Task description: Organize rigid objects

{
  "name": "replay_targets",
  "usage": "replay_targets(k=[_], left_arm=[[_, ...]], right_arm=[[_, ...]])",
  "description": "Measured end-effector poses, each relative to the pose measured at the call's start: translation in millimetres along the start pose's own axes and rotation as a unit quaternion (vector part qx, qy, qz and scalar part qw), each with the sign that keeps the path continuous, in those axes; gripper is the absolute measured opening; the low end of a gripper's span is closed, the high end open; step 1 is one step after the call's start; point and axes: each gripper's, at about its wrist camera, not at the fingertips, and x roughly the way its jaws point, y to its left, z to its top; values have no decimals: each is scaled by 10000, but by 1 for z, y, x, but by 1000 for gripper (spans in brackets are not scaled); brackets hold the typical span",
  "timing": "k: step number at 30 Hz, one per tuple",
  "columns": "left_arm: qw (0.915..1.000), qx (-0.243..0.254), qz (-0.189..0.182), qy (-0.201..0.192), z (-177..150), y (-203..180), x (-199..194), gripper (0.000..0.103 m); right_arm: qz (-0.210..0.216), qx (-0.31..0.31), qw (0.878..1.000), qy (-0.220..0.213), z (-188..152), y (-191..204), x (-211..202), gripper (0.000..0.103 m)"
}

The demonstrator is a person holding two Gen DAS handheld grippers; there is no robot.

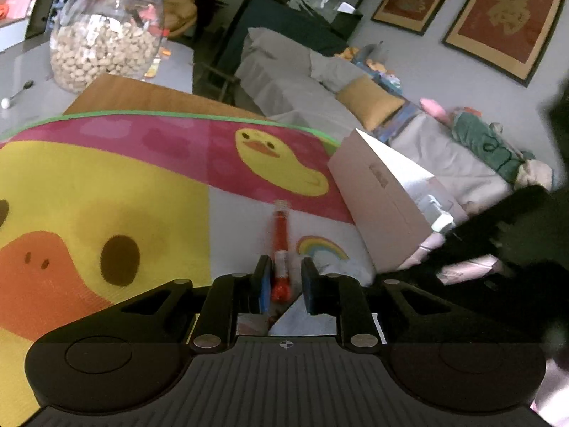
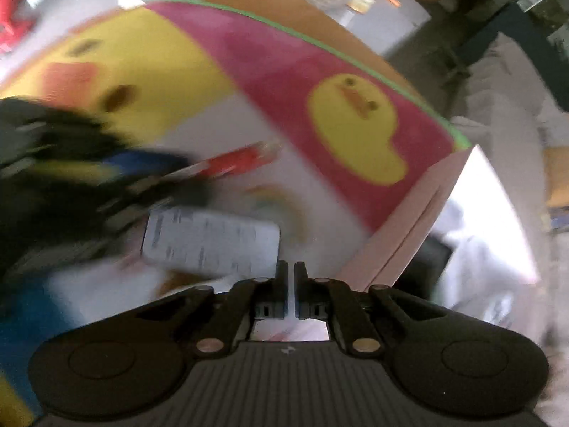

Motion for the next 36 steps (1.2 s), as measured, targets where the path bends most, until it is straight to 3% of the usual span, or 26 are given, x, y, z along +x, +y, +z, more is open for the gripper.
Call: replay_targets(k=[1, 3, 4, 5, 7, 11, 14, 16, 18, 22, 25, 28, 32, 35, 36], left_arm=[[10000, -5, -37, 6, 0, 0, 0, 20], [10000, 14, -67, 9, -2, 0, -1, 20], [10000, 43, -73, 17, -3, -1, -2, 20], [9999, 71, -81, 32, -4, -2, -2, 20], [9998, 176, -75, 58, -8, -7, -4, 20], [9989, 404, -190, 172, -19, -23, -8, 20], [9968, 640, -341, 323, -27, -40, -5, 20], [9947, 780, -492, 457, -30, -52, -2, 20], [9944, 767, -518, 508, -31, -58, -4, 21], [9954, 911, -279, 84, -28, -68, -33, 21], [9908, 1301, -375, -22, -34, -86, -55, 21], [9785, 1987, -448, 332, -53, -115, -59, 23], [9609, 2700, 103, 599, -77, -148, -40, 25], [9594, 2676, 58, 885, -85, -151, -27, 26], [9595, 2638, -18, 989, -87, -150, -23, 31]], right_arm=[[74, 79, 9996, -272, -11, 4, -12, 7], [146, 204, 9953, -935, -33, 15, -35, 25], [147, 270, 9923, -1203, -46, 20, -44, 52], [101, 338, 9895, -1403, -58, 24, -50, 71], [52, 479, 9840, -1714, -83, 32, -54, 72], [-355, 754, 9829, -1640, -120, 31, -43, 72], [-817, 1376, 9731, -1659, -147, 11, -42, 72], [-880, 1917, 9633, -1662, -163, -7, -43, 72], [-723, 2363, 9535, -1725, -178, -22, -42, 72], [-59, 3119, 9290, -1989, -204, -42, -41, 78], [122, 3385, 9130, -2275, -218, -40, -38, 81], [295, 3436, 9086, -2356, -224, -41, -40, 84], [444, 3568, 9006, -2442, -231, -47, -36, 84], [434, 3627, 8970, -2488, -235, -47, -34, 84], [437, 3659, 8951, -2511, -237, -48, -35, 84]])
